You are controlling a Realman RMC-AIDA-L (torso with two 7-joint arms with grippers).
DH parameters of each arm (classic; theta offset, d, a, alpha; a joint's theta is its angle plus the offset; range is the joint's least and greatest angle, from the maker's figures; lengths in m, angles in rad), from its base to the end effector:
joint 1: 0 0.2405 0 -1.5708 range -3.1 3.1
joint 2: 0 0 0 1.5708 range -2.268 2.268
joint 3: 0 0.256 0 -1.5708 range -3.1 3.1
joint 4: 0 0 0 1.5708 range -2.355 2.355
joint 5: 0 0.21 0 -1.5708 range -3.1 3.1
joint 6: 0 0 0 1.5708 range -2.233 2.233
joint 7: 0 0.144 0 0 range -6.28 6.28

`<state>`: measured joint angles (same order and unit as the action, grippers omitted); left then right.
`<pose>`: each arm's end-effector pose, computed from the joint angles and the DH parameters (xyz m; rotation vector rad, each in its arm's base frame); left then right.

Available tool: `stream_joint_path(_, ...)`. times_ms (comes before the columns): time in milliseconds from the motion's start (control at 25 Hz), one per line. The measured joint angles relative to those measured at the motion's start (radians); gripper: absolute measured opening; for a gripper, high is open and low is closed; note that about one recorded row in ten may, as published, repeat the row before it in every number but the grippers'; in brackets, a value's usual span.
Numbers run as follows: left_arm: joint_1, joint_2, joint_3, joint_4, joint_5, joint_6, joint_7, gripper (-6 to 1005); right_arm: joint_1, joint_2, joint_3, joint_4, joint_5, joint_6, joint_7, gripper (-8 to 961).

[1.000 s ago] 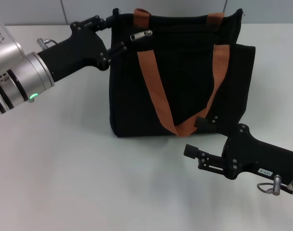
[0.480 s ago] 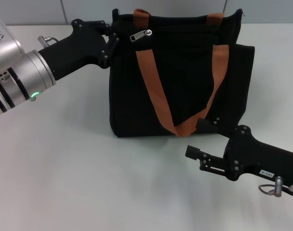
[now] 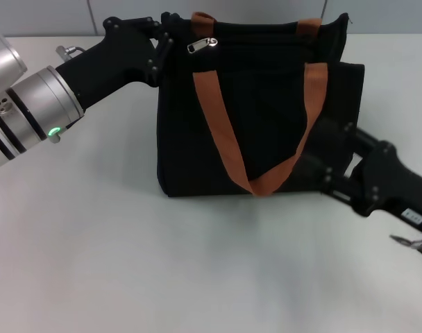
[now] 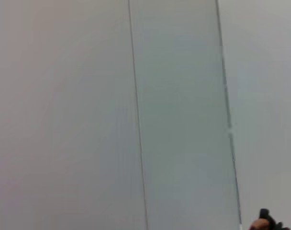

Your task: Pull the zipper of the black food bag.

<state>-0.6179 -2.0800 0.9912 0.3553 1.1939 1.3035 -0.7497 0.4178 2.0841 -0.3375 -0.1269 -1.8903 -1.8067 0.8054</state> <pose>-0.2153 0.3775 -0.0191 -2.2778 -0.1734 -0.9847 0.2707 0.2497 -0.0297 -2.3252 0.5022 1.3670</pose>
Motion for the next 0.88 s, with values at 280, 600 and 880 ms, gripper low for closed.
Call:
stream_joint_path(280,-0.006,0.0,0.117,0.007,-0.095,0.019,0.001,29,0.038,0.0,0.0,0.032,0.146,-0.037,0.228,719)
stream_joint_path(600,-0.01,0.0,0.297,0.043,-0.231,0.042,0.028,30,0.101,0.002,-0.01,0.063,0.226,-0.033,0.389,710)
stream_joint_path(880,-0.001,0.0,0.336,0.052,-0.267,0.026,0.031,30,0.128,0.003,-0.005,0.065,0.228,0.056,0.441,700)
